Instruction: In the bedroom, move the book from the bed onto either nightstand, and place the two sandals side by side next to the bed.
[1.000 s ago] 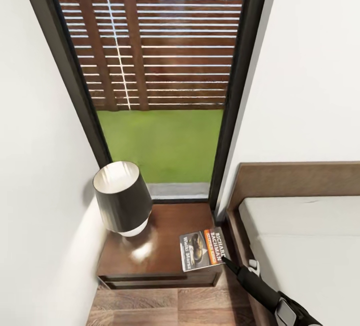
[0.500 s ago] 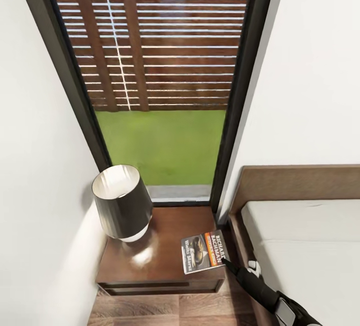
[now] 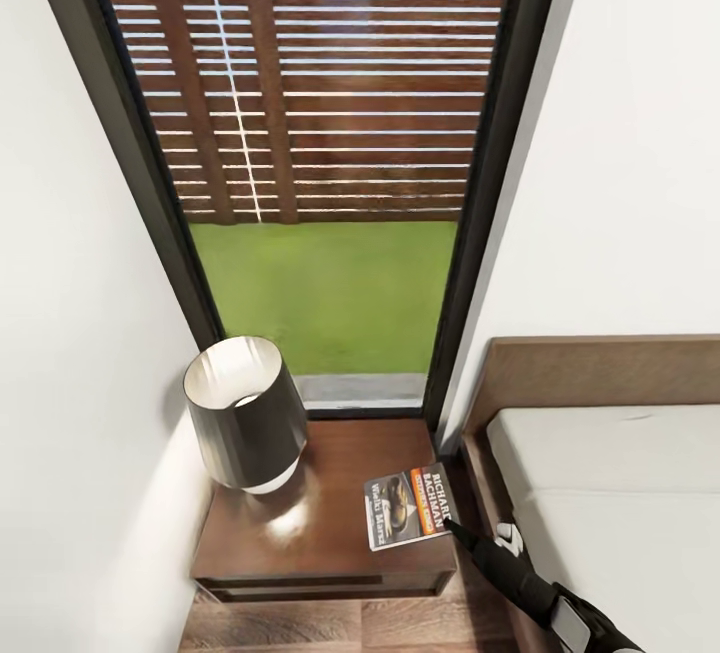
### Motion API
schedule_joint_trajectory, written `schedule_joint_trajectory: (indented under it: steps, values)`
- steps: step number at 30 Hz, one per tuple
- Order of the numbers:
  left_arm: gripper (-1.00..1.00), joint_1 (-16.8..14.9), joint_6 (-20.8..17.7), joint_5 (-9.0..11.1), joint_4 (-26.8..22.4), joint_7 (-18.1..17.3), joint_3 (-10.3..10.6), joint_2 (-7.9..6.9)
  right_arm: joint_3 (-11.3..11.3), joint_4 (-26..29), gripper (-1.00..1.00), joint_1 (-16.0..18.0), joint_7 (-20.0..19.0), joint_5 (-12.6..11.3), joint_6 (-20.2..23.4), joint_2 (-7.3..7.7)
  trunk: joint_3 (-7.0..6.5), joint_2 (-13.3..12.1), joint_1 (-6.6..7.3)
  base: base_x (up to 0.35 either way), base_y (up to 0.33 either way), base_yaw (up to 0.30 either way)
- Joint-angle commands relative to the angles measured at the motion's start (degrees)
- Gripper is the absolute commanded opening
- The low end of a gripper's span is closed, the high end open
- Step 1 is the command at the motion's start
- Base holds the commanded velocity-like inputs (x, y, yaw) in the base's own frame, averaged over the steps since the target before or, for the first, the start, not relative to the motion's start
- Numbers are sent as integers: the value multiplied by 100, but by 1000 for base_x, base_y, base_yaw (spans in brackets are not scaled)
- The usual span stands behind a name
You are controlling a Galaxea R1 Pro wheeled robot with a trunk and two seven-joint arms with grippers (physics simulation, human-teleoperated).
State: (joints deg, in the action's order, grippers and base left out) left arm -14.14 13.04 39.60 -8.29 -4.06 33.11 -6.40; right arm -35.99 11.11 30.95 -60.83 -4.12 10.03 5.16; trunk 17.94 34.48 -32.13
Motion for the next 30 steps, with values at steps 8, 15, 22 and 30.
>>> schedule_joint_trajectory:
  steps: [8,15,22,30]
  values:
    - [100,-247,18,59,0,-25,38,-3,5,-3,-100,5,38,-52,149,2,8,7,-2,26,13,0]
    - [100,-361,21,60,-2,-25,38,0,5,3,-100,5,233,-54,321,-3,8,7,-2,7,4,0]
    - [100,-389,28,60,5,-25,38,-8,5,5,-100,7,283,-54,363,16,8,7,-2,97,70,0]
    - [100,-395,39,58,10,-25,42,-6,5,5,-100,7,246,-54,389,24,8,7,-2,49,30,0]
